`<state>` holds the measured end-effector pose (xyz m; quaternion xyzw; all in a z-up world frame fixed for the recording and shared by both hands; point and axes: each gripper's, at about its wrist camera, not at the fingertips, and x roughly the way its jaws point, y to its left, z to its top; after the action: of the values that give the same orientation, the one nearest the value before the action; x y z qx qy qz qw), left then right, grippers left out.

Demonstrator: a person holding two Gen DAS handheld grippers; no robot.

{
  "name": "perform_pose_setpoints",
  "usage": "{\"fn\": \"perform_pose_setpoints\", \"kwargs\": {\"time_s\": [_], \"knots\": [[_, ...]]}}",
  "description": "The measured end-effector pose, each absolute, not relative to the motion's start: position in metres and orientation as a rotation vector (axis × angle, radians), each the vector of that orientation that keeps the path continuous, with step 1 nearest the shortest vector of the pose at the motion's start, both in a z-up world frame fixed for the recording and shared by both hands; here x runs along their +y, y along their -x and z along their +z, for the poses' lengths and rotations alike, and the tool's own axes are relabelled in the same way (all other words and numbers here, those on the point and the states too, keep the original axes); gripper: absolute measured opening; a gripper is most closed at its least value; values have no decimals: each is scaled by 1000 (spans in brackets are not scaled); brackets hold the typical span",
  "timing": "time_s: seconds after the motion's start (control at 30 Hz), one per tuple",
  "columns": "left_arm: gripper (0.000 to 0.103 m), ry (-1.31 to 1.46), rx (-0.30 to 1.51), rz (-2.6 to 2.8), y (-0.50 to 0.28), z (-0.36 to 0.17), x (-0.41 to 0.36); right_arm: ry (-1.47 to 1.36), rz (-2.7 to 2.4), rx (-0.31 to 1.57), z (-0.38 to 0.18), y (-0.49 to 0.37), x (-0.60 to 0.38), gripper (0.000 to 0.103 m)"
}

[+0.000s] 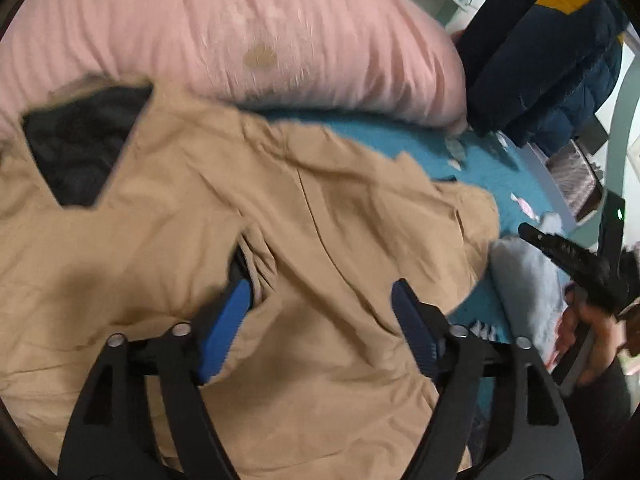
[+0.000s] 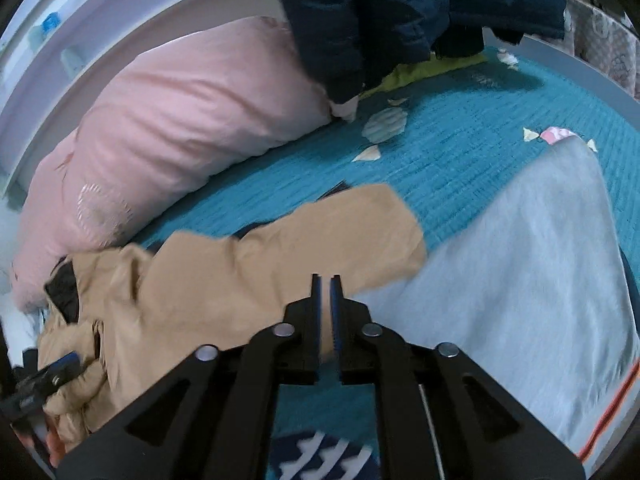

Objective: Fold large clothes

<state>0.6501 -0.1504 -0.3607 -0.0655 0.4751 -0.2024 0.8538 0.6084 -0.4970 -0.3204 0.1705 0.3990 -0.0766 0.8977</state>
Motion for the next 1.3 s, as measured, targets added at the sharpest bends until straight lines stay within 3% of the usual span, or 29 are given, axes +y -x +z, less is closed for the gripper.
{"fn": "perform_pose_setpoints", "kwargs": {"time_s": [0.07, 0.13, 0.27, 0.33, 0.53, 0.57, 0.63, 0.7, 1.0, 1.3], "knots": [[76, 81, 991, -368, -650, -362, -156, -356, -225, 821, -321, -618, -513, 19], [76, 13, 1016, -287, -647, -370, -159, -355, -264, 853, -324, -630, -524, 36], [76, -41, 1080, -224, -644, -390, -158, -347, -292, 910, -332, -650, -543, 37], [76, -65, 1124, -217, -643, -400, -159, -315, -294, 964, -339, -661, -544, 44], [77, -97, 1149, -202, -645, -416, -160, -277, -288, 1077, -367, -684, -547, 50], [78, -99, 1152, -204, -645, -417, -160, -278, -272, 1078, -369, -685, -547, 49], [78, -89, 1152, -207, -645, -415, -158, -297, -228, 1065, -369, -686, -551, 15], [78, -77, 1149, -213, -644, -413, -156, -343, -188, 1025, -362, -679, -555, 10], [78, 30, 1082, -277, -626, -375, -146, -256, -136, 780, -285, -631, -494, 9], [80, 133, 1006, -199, -590, -332, -78, -162, 131, 599, -183, -586, -352, 9]]}}
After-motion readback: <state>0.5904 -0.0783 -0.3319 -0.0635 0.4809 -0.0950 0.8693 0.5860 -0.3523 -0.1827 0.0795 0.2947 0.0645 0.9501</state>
